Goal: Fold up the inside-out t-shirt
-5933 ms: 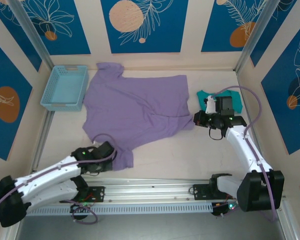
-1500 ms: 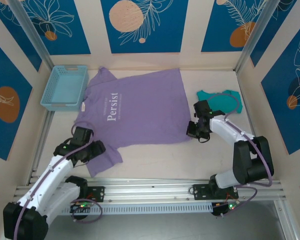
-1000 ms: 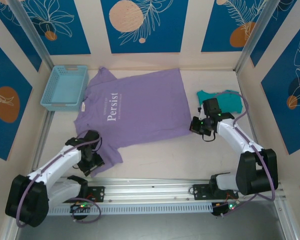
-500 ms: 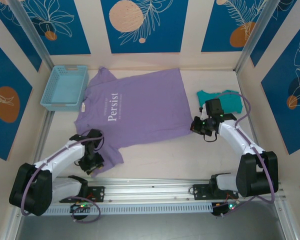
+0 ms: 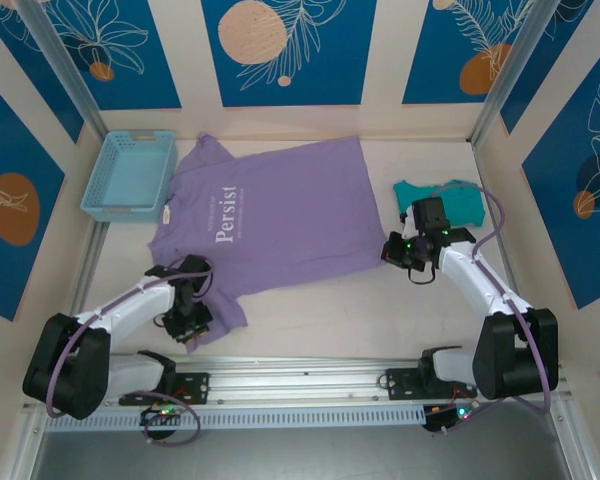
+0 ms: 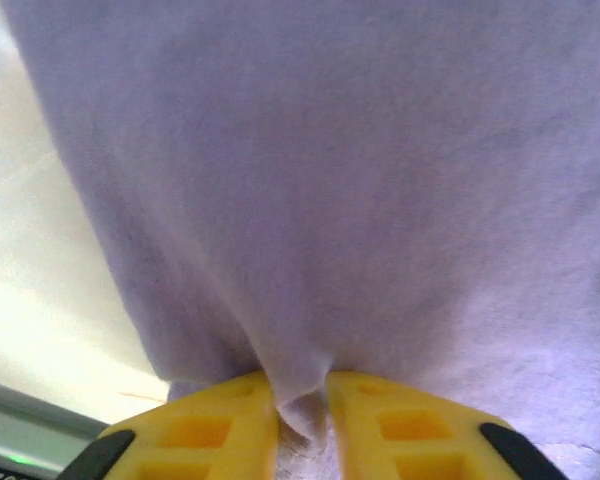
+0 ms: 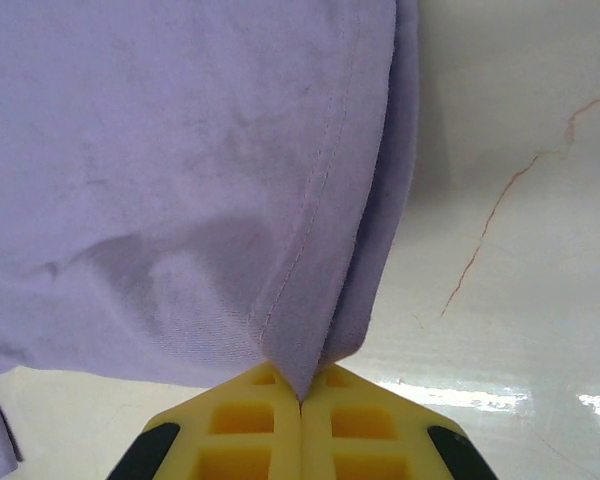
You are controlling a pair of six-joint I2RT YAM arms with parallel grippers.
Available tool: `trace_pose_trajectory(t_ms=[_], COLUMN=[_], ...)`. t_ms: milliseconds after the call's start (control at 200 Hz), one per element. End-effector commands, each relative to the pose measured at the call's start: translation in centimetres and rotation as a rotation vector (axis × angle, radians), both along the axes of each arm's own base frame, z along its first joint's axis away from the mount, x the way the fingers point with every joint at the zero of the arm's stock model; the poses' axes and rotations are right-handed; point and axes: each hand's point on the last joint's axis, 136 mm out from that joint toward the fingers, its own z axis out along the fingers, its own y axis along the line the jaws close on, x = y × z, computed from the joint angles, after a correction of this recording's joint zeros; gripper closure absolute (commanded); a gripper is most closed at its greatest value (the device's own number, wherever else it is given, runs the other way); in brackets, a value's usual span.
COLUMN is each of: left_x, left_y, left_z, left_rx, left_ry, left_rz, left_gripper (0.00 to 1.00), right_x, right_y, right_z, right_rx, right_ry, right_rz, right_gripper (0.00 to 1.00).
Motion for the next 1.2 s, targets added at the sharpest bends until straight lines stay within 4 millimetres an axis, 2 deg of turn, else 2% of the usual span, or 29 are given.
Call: trace_pose_trajectory(t_ms=[0, 90, 195, 315, 445, 555, 640, 785, 885, 945, 1015, 1100, 1195], left_x=[0.7, 2.8, 6.0, 10.1, 13.3, 14.4, 13.6, 9.6, 6.2, 5.2, 5.7, 8.8, 13.1], left_y=[-0.7, -0.9, -0.9, -1.0, -0.6, -0.2, 0.0, 1.3, 2.5, 3.7, 4.9, 5.0, 3.9], left_z=[-1.3, 0.1, 3.7, 10.8, 20.2, 29.4, 37.8, 50.9, 57.9, 60.5, 61.7, 61.4, 60.6], left_rx=[-0.030, -0.025, -0.018, -0.016, 0.025, 0.064, 0.087, 0.138, 0.154, 0.211, 0.304, 0.394, 0.449], left_ry=[-0.029, -0.117, -0.291, -0.585, -0.935, -1.195, -1.381, -1.657, -1.844, -1.916, -1.932, -1.872, -1.815], left_rz=[-0.044, -0.090, -0.138, -0.189, -0.240, -0.274, -0.331, -0.380, -0.355, -0.310, -0.256, -0.235, -0.252], left_gripper=[0.89, 1.00, 1.00, 1.00, 1.00, 1.00, 1.00, 1.00, 1.00, 1.00, 1.00, 1.00, 1.00], right_x=[-0.1, 0.0, 0.5, 1.7, 3.7, 4.9, 4.5, 1.1, -2.4, -4.2, -5.6, -5.4, -3.4], right_y=[-0.3, -0.7, -1.6, -1.8, -1.7, -2.4, -2.9, -4.1, -4.4, -4.4, -4.4, -4.6, -4.8], right_z=[0.4, 0.2, 0.5, 1.8, 4.9, 10.2, 16.1, 26.5, 33.2, 36.3, 39.2, 41.0, 41.9], right_rx=[-0.003, -0.002, 0.004, 0.060, 0.090, 0.055, 0.027, -0.049, -0.071, -0.068, -0.064, -0.076, -0.088], right_ry=[-0.008, -0.008, -0.028, -0.099, -0.191, -0.305, -0.424, -0.664, -0.828, -0.912, -0.990, -1.037, -1.050], right_rz=[0.000, -0.017, -0.055, -0.080, -0.076, -0.067, -0.057, -0.080, -0.097, -0.101, -0.106, -0.115, -0.120], right_gripper=[1.00, 1.00, 1.00, 1.00, 1.00, 1.00, 1.00, 1.00, 1.00, 1.00, 1.00, 1.00, 1.00])
